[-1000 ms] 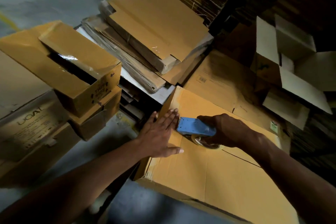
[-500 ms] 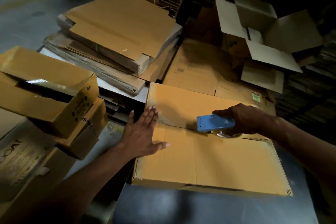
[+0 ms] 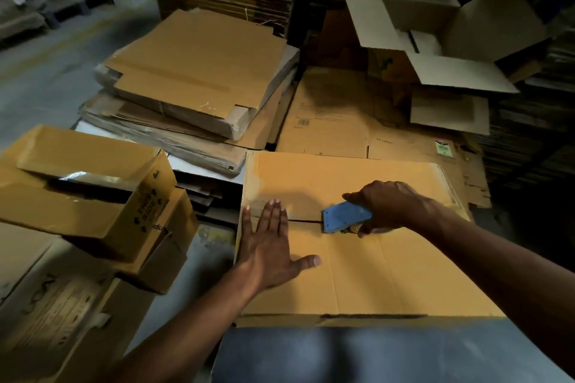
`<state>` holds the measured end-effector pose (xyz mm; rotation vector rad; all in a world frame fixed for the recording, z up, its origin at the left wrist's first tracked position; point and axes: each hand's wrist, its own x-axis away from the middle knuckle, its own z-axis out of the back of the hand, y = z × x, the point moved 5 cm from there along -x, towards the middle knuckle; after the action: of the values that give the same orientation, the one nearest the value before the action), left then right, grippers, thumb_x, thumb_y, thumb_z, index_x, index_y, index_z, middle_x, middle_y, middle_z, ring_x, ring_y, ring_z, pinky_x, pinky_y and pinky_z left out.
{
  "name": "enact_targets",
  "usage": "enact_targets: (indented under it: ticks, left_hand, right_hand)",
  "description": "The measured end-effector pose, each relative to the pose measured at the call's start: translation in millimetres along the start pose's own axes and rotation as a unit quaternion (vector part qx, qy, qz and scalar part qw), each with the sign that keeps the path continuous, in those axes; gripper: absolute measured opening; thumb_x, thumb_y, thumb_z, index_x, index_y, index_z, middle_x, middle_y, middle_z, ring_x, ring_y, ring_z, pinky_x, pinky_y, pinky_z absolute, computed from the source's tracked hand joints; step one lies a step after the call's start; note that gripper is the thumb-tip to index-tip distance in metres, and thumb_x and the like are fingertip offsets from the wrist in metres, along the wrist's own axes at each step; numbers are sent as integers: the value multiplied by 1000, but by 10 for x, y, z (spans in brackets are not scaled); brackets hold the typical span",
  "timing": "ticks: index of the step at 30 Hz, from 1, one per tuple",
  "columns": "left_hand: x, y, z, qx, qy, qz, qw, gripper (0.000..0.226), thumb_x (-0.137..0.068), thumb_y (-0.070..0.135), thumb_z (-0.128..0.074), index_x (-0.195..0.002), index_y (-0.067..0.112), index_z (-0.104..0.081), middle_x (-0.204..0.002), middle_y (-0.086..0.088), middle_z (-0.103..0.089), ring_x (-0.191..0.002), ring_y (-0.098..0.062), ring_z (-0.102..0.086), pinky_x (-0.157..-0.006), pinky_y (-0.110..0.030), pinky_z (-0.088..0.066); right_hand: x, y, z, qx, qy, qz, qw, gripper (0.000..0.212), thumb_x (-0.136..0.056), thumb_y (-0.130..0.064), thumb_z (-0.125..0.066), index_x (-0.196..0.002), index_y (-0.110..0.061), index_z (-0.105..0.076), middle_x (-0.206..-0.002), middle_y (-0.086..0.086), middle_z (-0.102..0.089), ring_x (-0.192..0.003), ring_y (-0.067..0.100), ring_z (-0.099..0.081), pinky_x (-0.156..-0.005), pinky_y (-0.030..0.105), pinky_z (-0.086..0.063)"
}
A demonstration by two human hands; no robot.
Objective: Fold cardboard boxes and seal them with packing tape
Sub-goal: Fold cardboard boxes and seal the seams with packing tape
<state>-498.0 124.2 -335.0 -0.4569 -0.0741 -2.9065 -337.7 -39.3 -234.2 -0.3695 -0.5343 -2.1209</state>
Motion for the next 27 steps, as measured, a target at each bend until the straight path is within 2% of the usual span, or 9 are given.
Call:
enact_targets:
  ticks: [4, 7, 9, 11, 13, 16, 20, 24, 27]
  left_hand:
    - [23, -279, -25, 6, 42, -35, 999, 124, -77, 99, 1, -162, 9, 13, -168, -8, 22, -156, -19, 22, -122, -57, 19]
    - [12, -711, 9, -4, 46, -69, 997, 121, -77, 99, -3, -163, 16, 12, -170, -3, 21, -156, -16, 23, -124, -52, 18]
    - [5, -917, 36, -36, 37, -91, 994, 116, -78, 98, -2, -163, 21, 15, -170, -2, 23, -156, -16, 24, -126, -53, 14]
    - [-3, -987, 52, -64, 33, -101, 992, 112, -80, 97, -2, -162, 23, 16, -170, -3, 24, -156, -18, 24, -125, -54, 13]
    - [-8, -972, 43, -81, 24, -99, 991, 111, -79, 96, 3, -161, 23, 18, -168, -4, 28, -155, -19, 26, -125, -54, 13]
    - [1, -962, 40, -91, 13, -95, 991, 110, -78, 95, 6, -159, 23, 22, -166, -3, 32, -154, -18, 29, -125, -53, 14]
    - [12, -972, 60, -85, 22, -97, 991, 107, -83, 94, -2, -159, 24, 22, -165, -1, 33, -153, -17, 30, -125, -51, 14]
    - [-11, -968, 38, -88, 18, -105, 990, 109, -79, 95, 3, -159, 23, 22, -165, -1, 32, -153, -16, 30, -125, -49, 17]
    - [-14, -968, 39, -82, 26, -110, 990, 107, -83, 95, -2, -160, 23, 20, -166, 0, 31, -153, -16, 29, -125, -49, 18]
  right_hand:
    - [-26, -46, 37, -34, 15, 11, 999, 99, -81, -62, -78, -161, -37, -25, -130, -7, -65, -113, 18, -61, -75, 30, -45]
    - [-53, -241, 180, -47, 40, 32, 998, 105, -81, -70, -72, -162, -47, -10, -117, -1, -60, -92, 16, -56, -64, 29, -40]
    - [-96, -497, 247, -29, 54, 50, 997, 91, -85, -72, -65, -160, -48, -18, -109, 1, -52, -86, 16, -51, -61, 26, -38]
    - [-165, -720, 242, 12, 57, 66, 996, 67, -90, -70, -60, -150, -45, -42, -109, 1, -55, -88, 19, -55, -66, 28, -44]
    - [-238, -797, 199, 36, 28, 59, 997, 56, -92, -66, -60, -142, -43, -51, -116, 1, -61, -101, 24, -63, -72, 33, -46]
    - [-257, -710, 210, 19, -17, 55, 998, 58, -94, -52, -64, -149, -50, -44, -124, -2, -63, -109, 23, -64, -70, 32, -40]
    - [-133, -509, 275, -36, -30, 61, 997, 63, -95, -50, -65, -150, -56, -36, -127, -9, -61, -101, 16, -60, -59, 28, -38]
    - [-12, -405, 280, -24, -19, 65, 997, 62, -97, -49, -61, -151, -60, -32, -127, -7, -61, -105, 19, -63, -65, 30, -44]
    - [105, -294, 242, -14, -23, 60, 998, 62, -98, -47, -60, -151, -60, -32, -128, -6, -60, -106, 20, -64, -67, 31, -45]
